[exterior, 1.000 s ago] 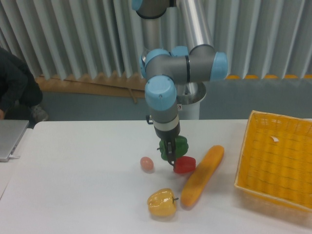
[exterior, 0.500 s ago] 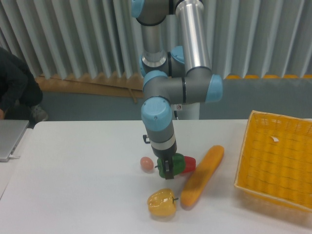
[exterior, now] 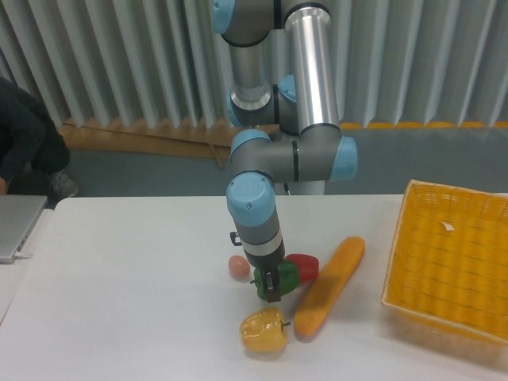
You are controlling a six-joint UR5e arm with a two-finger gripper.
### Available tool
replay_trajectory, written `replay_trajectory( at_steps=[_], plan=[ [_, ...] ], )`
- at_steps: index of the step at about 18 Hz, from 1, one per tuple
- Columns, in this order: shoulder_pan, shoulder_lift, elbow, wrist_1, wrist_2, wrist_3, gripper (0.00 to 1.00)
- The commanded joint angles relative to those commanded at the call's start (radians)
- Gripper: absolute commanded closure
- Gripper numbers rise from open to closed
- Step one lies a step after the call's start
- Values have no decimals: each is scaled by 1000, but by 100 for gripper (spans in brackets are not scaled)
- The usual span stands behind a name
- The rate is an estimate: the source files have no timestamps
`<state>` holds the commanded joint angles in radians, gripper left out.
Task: Place the green pepper on the table
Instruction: 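Lower the green pepper onto the table beside the red and yellow peppers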
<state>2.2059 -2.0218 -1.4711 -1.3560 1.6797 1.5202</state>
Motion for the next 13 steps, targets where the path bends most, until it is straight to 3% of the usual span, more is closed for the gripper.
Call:
replay_trajectory(
  at_steps=[7, 10, 12, 13],
  plan=[
    [-14, 0, -28, 60, 46, -15, 51],
    [-14, 3, -29, 60, 46, -14, 42],
    [-12, 6, -28, 60, 44, -11, 24],
    [-14, 8, -26, 61, 46, -15, 20]
  ],
)
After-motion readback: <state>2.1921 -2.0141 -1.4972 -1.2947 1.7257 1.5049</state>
